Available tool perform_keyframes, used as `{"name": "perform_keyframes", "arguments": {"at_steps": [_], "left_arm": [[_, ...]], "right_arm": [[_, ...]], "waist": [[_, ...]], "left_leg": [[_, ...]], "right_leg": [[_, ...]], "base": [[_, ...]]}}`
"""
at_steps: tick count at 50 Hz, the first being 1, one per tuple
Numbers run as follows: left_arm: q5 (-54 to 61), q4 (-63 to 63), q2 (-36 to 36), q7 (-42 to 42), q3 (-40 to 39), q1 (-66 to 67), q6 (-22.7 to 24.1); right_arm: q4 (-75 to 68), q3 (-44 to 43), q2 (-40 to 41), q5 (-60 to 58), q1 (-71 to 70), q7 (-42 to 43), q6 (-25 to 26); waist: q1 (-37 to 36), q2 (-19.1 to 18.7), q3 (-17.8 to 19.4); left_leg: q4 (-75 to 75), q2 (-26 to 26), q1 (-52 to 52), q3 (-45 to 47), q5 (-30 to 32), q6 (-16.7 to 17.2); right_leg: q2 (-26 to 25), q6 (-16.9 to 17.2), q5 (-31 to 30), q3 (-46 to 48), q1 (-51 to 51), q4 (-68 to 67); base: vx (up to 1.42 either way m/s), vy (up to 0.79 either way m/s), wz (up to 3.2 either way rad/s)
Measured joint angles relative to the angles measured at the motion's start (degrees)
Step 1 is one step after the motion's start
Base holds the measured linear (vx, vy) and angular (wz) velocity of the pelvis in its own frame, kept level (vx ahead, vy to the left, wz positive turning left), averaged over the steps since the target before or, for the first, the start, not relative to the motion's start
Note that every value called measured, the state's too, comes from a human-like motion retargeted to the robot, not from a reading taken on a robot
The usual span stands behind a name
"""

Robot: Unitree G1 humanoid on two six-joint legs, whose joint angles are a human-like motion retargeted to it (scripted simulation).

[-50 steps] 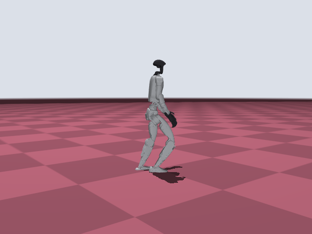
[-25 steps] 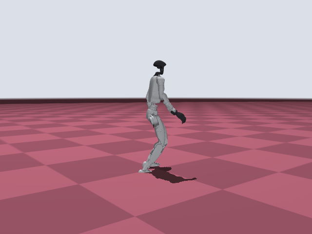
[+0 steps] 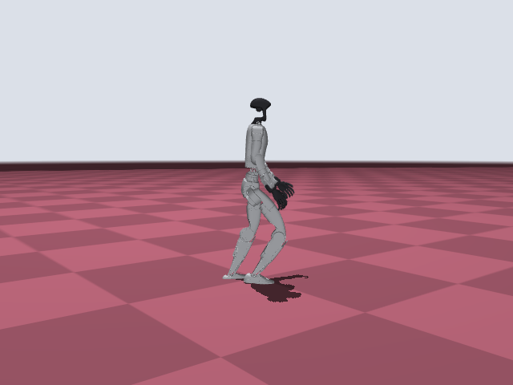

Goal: Walk

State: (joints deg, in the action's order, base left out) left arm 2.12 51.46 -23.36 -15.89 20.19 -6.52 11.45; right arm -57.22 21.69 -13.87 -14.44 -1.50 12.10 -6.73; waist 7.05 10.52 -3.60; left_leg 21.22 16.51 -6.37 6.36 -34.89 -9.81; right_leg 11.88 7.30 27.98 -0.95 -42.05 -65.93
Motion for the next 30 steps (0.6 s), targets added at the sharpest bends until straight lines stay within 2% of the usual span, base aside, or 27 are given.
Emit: {"name": "perform_keyframes", "arguments": {"at_steps": [3,7,10,14,15,18,21,24,30], "left_arm": [[-0.2,-3.2,-1.6,-1.5,0.2,-3.5,1.2],[-0.7,-5.8,-1.8,-2.1,0.9,-4.1,2.5],[-0.7,-6.5,-0.9,-1.0,1.3,-1.6,3.0],[-1.6,-4.4,1.8,2.2,1.2,5.1,1.9],[-2.4,-3.4,2.6,3.4,1.1,6.5,1.4],[-4.2,-0.1,4.3,6.2,1.0,10.1,-0.1],[-5.2,2.6,5.5,8.5,0.6,13.7,-0.6],[-5.6,5.0,6.7,10.1,0.1,17.2,-0.5],[-4.8,9.3,8.7,12.5,-0.6,21.6,-0.8]], "right_arm": [[-0.9,-0.4,-0.2,0.5,0.7,0.3,0.3],[-2.2,-0.3,-0.3,0.7,2.1,0.8,0.5],[-3.4,-0.4,-0.1,1.3,2.5,1.5,0.5],[-3.8,-1.0,-0.4,1.7,1.8,3.2,0.2],[-3.5,-1.2,-0.7,1.6,1.2,3.6,0.1],[-2.0,-1.8,-1.6,1.2,-1.1,5.0,0.0],[0.0,-2.6,-2.4,1.6,-3.7,6.6,-0.1],[2.5,-3.6,-3.3,2.4,-5.9,8.0,-0.4],[6.8,-5.3,-4.6,2.9,-8.5,8.3,-0.9]], "waist": [[-0.5,-2.9,-0.7],[-1.0,-3.4,-1.1],[-1.8,-5.1,-0.7],[-3.9,-9.2,0.4],[-4.6,-10.6,0.4],[-7.2,-10.4,0.0],[-9.2,-8.5,0.1],[-10.3,-6.4,0.3],[-8.5,-1.5,-1.7]], "left_leg": [[-3.3,-3.0,3.6,-0.6,-0.2,1.2],[5.2,-4.2,4.6,-1.4,-4.3,2.1],[20.3,-7.7,3.4,-1.9,-6.1,3.9],[49.1,-17.6,-5.7,-1.1,2.2,7.0],[55.6,-20.8,-9.4,-1.1,4.1,7.0],[64.2,-25.2,-19.1,0.2,2.2,3.2],[61.0,-24.6,-27.0,1.3,-2.2,0.7],[49.0,-21.1,-32.2,2.3,-3.9,0.8],[13.3,-8.8,-34.5,1.4,2.9,3.4]], "right_leg": [[-5.9,1.6,-1.7,-0.1,-1.2,18.2],[-9.2,1.9,-2.0,-1.8,-1.8,21.5],[-12.3,-0.2,-2.7,-0.7,0.6,16.2],[-18.0,-5.1,0.4,2.5,5.2,11.8],[-19.6,-6.2,1.0,3.4,6.5,12.6],[-21.0,-7.0,2.8,2.2,10.4,15.4],[-20.5,-6.3,4.0,-0.1,14.9,18.6],[-18.6,-5.0,4.9,-2.1,19.2,20.9],[-11.0,-2.9,8.3,-3.7,23.7,20.8]], "base": [[0.00,0.00,0.00],[0.00,-0.05,0.02],[0.01,-0.08,0.01],[-0.05,-0.08,-0.01],[-0.04,-0.06,-0.02],[-0.01,-0.02,-0.01],[0.00,0.00,0.00],[0.00,0.00,0.00],[0.01,0.04,0.36]]}}
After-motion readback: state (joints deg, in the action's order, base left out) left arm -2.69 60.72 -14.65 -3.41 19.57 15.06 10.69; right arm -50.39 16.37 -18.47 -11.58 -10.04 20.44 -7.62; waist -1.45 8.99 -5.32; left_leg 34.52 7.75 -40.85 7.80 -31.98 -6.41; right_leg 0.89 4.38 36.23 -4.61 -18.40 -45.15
